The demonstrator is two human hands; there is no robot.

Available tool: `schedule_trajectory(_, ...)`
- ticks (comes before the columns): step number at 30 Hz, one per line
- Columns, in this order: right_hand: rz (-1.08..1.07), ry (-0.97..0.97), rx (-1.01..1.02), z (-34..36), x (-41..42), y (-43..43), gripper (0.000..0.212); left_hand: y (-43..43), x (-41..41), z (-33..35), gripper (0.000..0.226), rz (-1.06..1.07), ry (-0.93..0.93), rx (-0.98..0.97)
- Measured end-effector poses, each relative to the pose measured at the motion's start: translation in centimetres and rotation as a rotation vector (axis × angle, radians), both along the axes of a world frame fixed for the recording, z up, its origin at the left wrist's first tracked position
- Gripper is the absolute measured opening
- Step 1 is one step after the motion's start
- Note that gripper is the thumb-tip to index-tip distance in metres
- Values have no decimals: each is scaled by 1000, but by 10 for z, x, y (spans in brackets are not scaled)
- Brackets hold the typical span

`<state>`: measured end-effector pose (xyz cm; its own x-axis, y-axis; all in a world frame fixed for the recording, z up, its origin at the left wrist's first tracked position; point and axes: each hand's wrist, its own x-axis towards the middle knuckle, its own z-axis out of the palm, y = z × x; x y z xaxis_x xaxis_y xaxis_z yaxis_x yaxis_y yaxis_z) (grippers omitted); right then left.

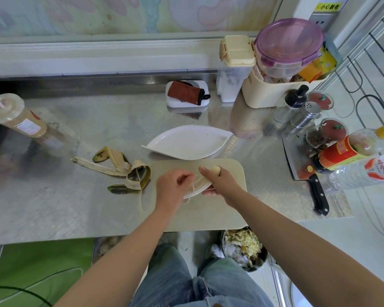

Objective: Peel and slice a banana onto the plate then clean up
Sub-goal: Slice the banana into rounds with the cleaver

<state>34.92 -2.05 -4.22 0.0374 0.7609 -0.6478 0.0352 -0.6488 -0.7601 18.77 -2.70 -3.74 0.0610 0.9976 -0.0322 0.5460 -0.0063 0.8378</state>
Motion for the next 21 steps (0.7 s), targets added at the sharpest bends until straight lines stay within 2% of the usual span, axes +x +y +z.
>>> schedule_trajectory(3,-11,-35,51,-2,5,0,46,8,-5,2,3,191,-156,-29)
schedule_trajectory(8,-43,77,-28,-2,11,-3,49,10,-13,-4,6,87,-201,-188)
schedule_trajectory(12,42,223,-11,-11,12,-10,29,7,-16,-19,3,100,-155,-312)
schedule_trajectory(14,52,216,5,-14,12,-14,42,6,-15,-21,3,81,-148,-356)
schedule_trajectory(17,98,161,36,-17,12,-16,56,6,-6,-16,7,57,-154,-340)
schedule_trajectory(21,118,113,103,-20,9,-13,53,7,12,3,14,-17,-204,-252)
